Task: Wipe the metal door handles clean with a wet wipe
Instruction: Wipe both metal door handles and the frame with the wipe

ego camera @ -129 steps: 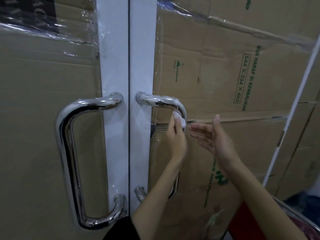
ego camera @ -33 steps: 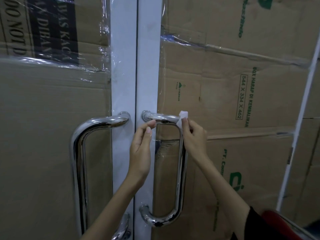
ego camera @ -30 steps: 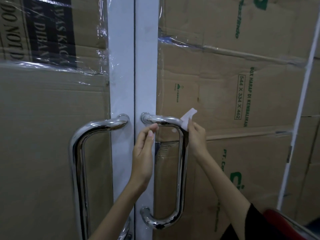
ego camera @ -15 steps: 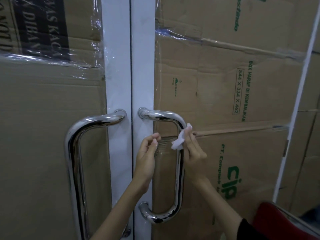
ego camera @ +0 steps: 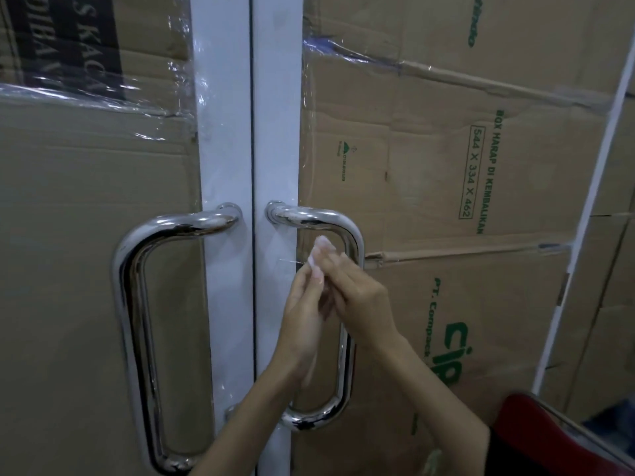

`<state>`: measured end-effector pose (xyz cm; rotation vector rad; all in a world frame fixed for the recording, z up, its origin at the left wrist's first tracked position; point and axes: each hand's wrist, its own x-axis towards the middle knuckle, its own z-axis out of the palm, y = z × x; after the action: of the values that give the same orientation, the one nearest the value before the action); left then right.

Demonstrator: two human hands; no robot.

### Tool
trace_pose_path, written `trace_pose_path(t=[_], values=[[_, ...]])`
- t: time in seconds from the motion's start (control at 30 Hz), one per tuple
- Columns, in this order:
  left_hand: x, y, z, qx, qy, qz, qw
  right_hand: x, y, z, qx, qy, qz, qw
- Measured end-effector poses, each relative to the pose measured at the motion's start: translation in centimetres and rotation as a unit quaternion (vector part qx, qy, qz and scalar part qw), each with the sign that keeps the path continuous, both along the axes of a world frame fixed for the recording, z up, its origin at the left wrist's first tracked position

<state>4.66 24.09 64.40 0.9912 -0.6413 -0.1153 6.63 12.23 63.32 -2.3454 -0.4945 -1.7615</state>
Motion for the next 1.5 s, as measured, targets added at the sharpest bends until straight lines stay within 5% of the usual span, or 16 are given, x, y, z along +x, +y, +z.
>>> trace_pose_path(t=[0.13,0.3,0.4,0.5,0.6,0.73,0.8,0.87,0.93,1.03,1.13,1.37,1.43,1.5], values=[[0.2,-0.5,-0.1,-0.029,0.04,0.041,0.998,-1.8,1.6,1.2,0.109,0.244,0.129,0.955],[0.9,0.1,0.7,-0.106,0.074,0.086,0.988,-3.1,2.7,3.7,0.195,0.35,0.261,0.878],[1.7,0.4,2.0,-0.147,0.051,0.16,0.975,-3.6,2.2,5.0,0.227,0.313,0.292,0.875],[3.1,0.8,4.0,-0.094,-0.092,0.328,0.935,-3.8,0.4,6.4,0.281,0.25,0.311,0.873],[4.8,0.5,6.5,0.048,-0.269,0.443,0.854,-3.8,-1.4,7.5,0.373,0.201,0.327,0.844],[7.1,-0.5,6.7,0.271,-0.443,0.477,0.709,-3.8,-3.6,8.2,0.433,0.167,0.34,0.818],[7.9,0.3,6.8,0.265,-0.394,0.515,0.714,-3.9,-4.2,8.1,0.438,0.169,0.334,0.817],[8.1,0.3,7.1,0.244,-0.329,0.51,0.756,-3.8,-4.7,7.9,0.442,0.171,0.338,0.813],[7.8,-0.4,7.0,0.249,-0.365,0.461,0.77,-3.5,-4.9,7.9,0.444,0.18,0.342,0.808],[7.9,-0.3,6.9,0.282,-0.434,0.436,0.737,-3.0,-4.8,7.9,0.442,0.199,0.35,0.802],[8.2,0.0,8.1,0.321,-0.378,0.454,0.74,-2.6,-4.7,8.0,0.445,0.204,0.356,0.796],[7.3,-0.8,8.7,0.426,-0.512,0.456,0.59,-1.9,-4.6,8.2,0.457,0.194,0.371,0.785],[7.3,0.4,7.3,0.383,-0.51,0.491,0.594,-1.8,-4.5,8.0,0.463,0.186,0.376,0.781],[7.3,1.3,6.0,0.335,-0.456,0.529,0.633,-1.6,-4.3,7.8,0.472,0.178,0.382,0.774]])
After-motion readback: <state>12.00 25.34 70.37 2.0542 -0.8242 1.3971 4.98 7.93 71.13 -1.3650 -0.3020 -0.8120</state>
